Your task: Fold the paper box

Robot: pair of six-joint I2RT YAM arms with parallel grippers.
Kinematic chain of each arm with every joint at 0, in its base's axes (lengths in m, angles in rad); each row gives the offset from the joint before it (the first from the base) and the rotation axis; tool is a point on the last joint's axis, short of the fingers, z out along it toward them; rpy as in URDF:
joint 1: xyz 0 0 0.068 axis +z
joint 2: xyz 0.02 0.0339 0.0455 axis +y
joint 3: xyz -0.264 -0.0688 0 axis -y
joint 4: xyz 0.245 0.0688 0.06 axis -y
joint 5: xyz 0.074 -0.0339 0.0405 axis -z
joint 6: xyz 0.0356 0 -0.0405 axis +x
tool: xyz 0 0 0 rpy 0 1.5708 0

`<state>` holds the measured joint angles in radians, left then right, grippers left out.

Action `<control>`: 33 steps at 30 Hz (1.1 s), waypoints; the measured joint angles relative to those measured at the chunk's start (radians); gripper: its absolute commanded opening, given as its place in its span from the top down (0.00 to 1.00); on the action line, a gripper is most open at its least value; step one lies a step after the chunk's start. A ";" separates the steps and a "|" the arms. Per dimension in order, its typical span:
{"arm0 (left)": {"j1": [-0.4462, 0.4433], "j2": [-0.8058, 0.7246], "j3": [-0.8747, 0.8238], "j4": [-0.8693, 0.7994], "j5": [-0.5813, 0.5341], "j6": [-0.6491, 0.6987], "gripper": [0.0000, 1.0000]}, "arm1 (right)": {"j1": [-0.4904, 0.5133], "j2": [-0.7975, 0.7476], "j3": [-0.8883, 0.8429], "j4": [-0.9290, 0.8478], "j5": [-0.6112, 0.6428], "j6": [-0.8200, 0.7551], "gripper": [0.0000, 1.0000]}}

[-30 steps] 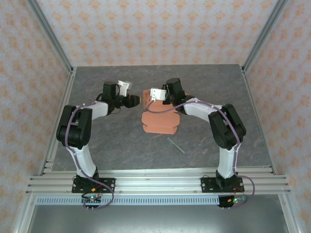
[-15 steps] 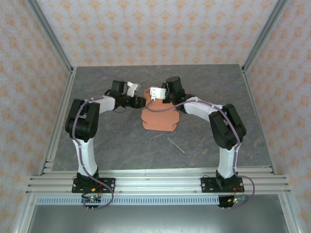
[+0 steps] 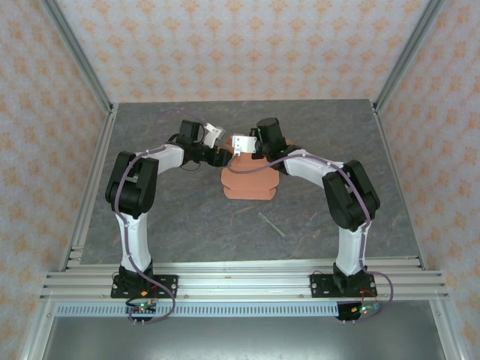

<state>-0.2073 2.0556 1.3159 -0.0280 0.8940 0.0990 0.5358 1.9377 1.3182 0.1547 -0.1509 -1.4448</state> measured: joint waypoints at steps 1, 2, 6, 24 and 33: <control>-0.003 0.000 0.000 -0.006 0.000 0.008 0.42 | 0.000 0.002 0.002 -0.004 -0.003 0.000 1.00; -0.005 0.000 0.000 -0.010 0.000 0.015 0.42 | 0.000 0.003 0.004 -0.006 -0.004 0.000 1.00; -0.004 0.000 0.013 -0.030 -0.001 0.035 0.45 | 0.000 0.003 0.004 -0.010 -0.007 0.000 1.00; 0.014 -0.010 -0.042 -0.015 0.016 0.050 0.23 | -0.006 0.005 0.010 -0.029 -0.014 0.000 1.00; 0.078 -0.115 -0.158 0.051 0.037 -0.027 0.27 | -0.006 0.006 0.017 -0.035 -0.014 0.000 1.00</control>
<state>-0.1291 1.9408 1.1580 0.0231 0.9310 0.0723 0.5293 1.9442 1.3354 0.1200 -0.1654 -1.4448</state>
